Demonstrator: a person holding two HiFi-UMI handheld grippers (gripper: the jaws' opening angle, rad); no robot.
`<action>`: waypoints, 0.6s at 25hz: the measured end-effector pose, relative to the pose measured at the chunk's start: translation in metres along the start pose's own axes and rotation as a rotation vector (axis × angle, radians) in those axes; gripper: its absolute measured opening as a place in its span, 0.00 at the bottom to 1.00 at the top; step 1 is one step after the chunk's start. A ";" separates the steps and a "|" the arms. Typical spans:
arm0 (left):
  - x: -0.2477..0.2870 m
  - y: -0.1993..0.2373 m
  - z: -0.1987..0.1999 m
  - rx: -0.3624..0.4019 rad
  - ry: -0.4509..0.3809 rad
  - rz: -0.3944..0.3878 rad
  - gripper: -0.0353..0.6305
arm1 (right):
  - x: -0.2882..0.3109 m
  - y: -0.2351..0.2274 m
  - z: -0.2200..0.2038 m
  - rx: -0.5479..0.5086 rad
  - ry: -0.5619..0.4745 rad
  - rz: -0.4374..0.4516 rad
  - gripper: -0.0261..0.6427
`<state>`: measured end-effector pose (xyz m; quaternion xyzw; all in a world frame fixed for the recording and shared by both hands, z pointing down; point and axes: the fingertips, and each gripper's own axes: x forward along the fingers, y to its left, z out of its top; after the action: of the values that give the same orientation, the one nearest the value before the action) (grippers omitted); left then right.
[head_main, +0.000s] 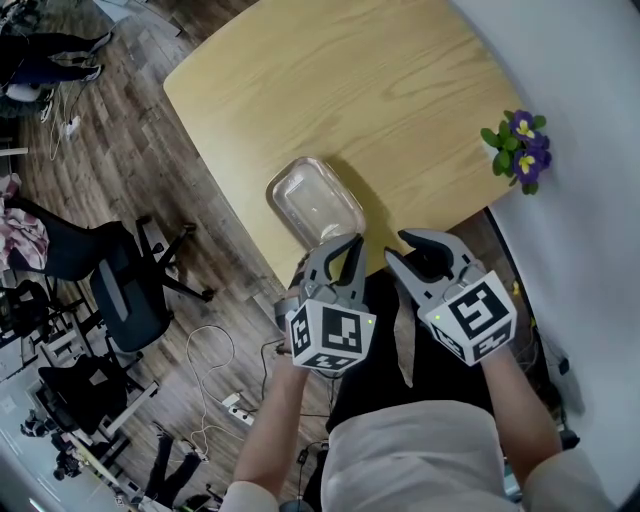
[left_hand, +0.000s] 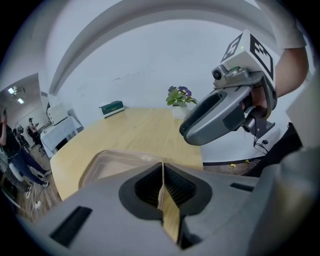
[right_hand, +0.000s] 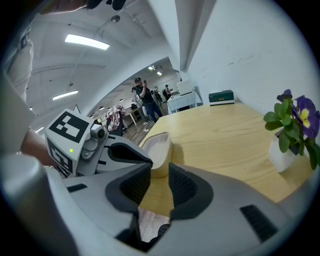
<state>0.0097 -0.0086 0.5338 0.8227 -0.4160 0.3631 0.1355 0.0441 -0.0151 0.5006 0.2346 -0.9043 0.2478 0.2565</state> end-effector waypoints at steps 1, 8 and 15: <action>0.000 0.000 0.001 -0.009 -0.004 -0.006 0.07 | 0.000 0.000 0.000 0.000 0.000 0.000 0.22; -0.003 -0.003 0.005 -0.096 -0.038 -0.063 0.07 | 0.006 -0.003 -0.004 0.004 0.010 -0.014 0.21; -0.006 -0.007 0.010 -0.118 -0.075 -0.102 0.07 | 0.015 -0.006 -0.008 0.012 0.032 -0.031 0.21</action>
<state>0.0177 -0.0054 0.5229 0.8464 -0.3989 0.2996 0.1863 0.0394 -0.0198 0.5172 0.2461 -0.8948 0.2530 0.2735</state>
